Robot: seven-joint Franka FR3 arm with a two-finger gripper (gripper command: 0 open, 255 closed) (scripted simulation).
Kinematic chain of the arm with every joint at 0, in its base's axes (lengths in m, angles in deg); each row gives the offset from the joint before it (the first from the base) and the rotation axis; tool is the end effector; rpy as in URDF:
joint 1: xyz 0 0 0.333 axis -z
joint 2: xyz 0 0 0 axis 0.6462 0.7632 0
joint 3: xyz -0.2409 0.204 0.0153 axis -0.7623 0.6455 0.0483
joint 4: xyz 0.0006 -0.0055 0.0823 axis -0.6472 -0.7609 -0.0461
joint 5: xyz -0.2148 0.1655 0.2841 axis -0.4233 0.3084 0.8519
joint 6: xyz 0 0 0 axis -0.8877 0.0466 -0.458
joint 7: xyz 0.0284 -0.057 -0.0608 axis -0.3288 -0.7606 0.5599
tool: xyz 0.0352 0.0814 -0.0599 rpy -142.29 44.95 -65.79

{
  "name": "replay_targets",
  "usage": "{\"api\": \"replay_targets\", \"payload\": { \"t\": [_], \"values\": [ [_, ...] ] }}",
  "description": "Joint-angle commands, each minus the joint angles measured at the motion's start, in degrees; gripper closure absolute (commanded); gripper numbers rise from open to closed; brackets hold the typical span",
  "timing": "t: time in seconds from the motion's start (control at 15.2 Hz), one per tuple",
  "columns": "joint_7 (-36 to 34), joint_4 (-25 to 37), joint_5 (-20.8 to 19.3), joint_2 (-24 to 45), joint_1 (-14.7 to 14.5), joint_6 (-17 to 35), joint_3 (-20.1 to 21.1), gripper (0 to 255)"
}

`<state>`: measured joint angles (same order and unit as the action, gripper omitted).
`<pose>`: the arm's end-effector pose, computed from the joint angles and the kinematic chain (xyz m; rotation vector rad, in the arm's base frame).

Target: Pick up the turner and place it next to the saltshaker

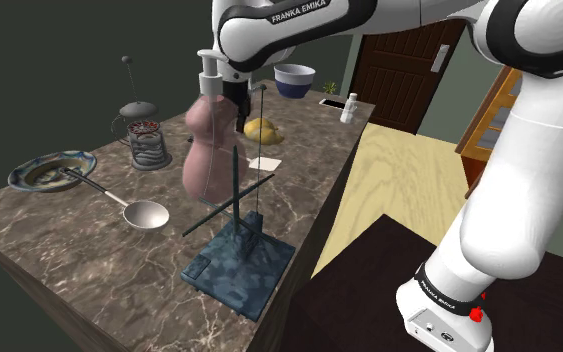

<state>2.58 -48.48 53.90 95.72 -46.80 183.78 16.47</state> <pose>0.5729 0.2041 0.4621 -3.0711 -0.5835 -0.1001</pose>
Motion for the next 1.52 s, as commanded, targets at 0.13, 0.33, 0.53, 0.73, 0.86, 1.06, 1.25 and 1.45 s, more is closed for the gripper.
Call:
{"api": "replay_targets", "payload": {
  "t": [0.13,0.33,0.53,0.73,0.86,1.06,1.25,1.45],
  "values": [
    [-0.35,-1.16,-0.47,1.39,-0.18,2.54,0.01,0],
    [-0.51,-2.21,-0.70,2.13,-0.23,4.31,-0.03,0],
    [-0.51,-2.20,-0.70,2.14,-0.24,4.31,-0.03,0],
    [-0.51,-2.20,-0.70,2.14,-0.24,4.31,-0.03,0],
    [-0.51,-2.20,-0.70,2.14,-0.24,4.30,-0.03,255],
    [-0.51,-2.20,-0.70,2.14,-0.24,4.30,-0.03,255],
    [-0.51,-2.20,-0.70,2.14,-0.24,4.31,-0.03,255],
    [-0.51,-2.20,-0.70,2.14,-0.24,4.31,-0.03,255]
  ]
}}
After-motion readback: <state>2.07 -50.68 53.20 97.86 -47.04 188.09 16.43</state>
